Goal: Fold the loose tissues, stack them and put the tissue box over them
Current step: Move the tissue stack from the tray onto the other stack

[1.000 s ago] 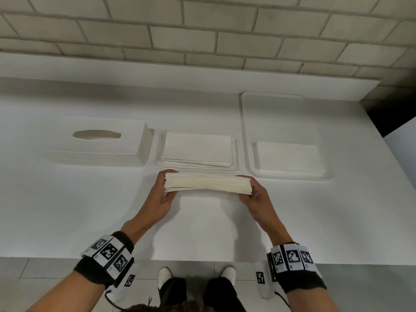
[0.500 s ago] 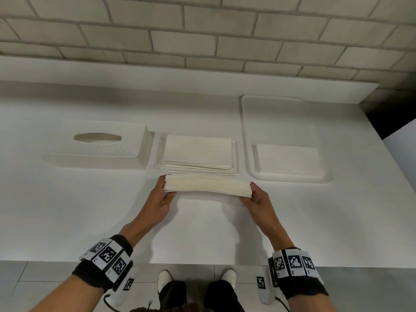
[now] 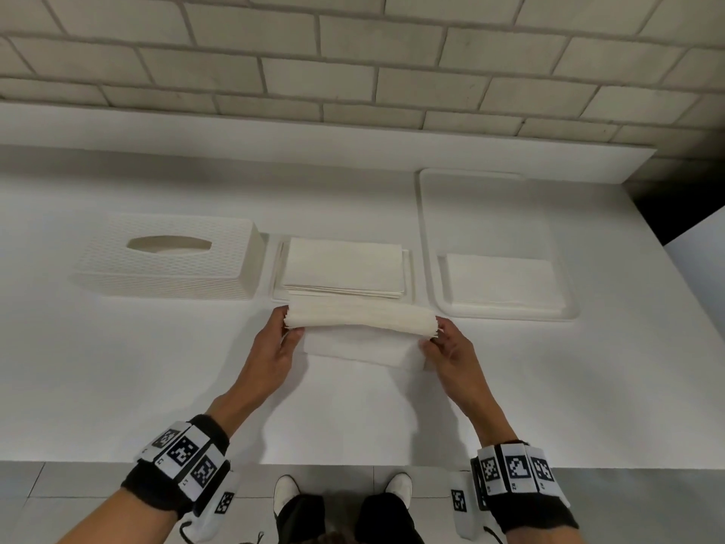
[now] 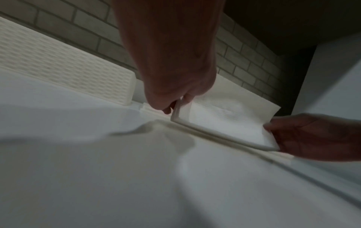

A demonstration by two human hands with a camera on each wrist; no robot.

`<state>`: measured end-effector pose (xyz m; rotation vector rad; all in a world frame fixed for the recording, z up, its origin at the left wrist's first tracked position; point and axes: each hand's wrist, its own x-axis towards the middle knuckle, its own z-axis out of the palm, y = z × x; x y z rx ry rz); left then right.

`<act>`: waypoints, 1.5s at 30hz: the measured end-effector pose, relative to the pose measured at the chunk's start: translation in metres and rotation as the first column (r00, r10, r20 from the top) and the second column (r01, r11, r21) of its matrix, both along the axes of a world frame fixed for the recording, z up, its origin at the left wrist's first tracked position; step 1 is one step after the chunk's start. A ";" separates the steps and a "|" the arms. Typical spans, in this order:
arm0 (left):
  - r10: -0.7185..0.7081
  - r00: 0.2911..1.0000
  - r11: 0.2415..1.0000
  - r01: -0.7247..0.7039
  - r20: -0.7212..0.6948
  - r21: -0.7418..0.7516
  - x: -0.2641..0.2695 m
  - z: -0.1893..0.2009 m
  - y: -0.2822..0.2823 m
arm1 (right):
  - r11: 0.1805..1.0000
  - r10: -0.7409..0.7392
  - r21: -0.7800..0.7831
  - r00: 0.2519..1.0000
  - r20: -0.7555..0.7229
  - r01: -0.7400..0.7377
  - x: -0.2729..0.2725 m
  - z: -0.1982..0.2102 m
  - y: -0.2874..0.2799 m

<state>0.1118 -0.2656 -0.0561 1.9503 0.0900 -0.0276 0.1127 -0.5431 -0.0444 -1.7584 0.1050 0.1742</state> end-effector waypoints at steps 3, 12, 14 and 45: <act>0.068 0.997 0.997 -0.067 0.029 -0.043 0.018 0.023 0.006 | 0.996 -0.069 0.065 0.998 -0.006 0.069 0.016 0.024 0.004; 0.270 0.931 0.932 -0.317 -0.247 -0.175 0.121 0.092 0.014 | 0.966 -0.236 -0.117 0.971 -0.046 0.229 0.133 0.052 0.039; 0.317 0.895 0.919 -0.371 -0.314 -0.130 0.133 0.083 0.016 | 0.953 -0.266 -0.181 0.957 -0.116 0.243 0.143 0.044 0.047; 0.316 0.921 0.791 -0.125 -0.226 0.599 0.136 0.054 -0.001 | 0.875 -0.282 -0.431 0.956 -0.084 0.221 0.139 0.033 0.044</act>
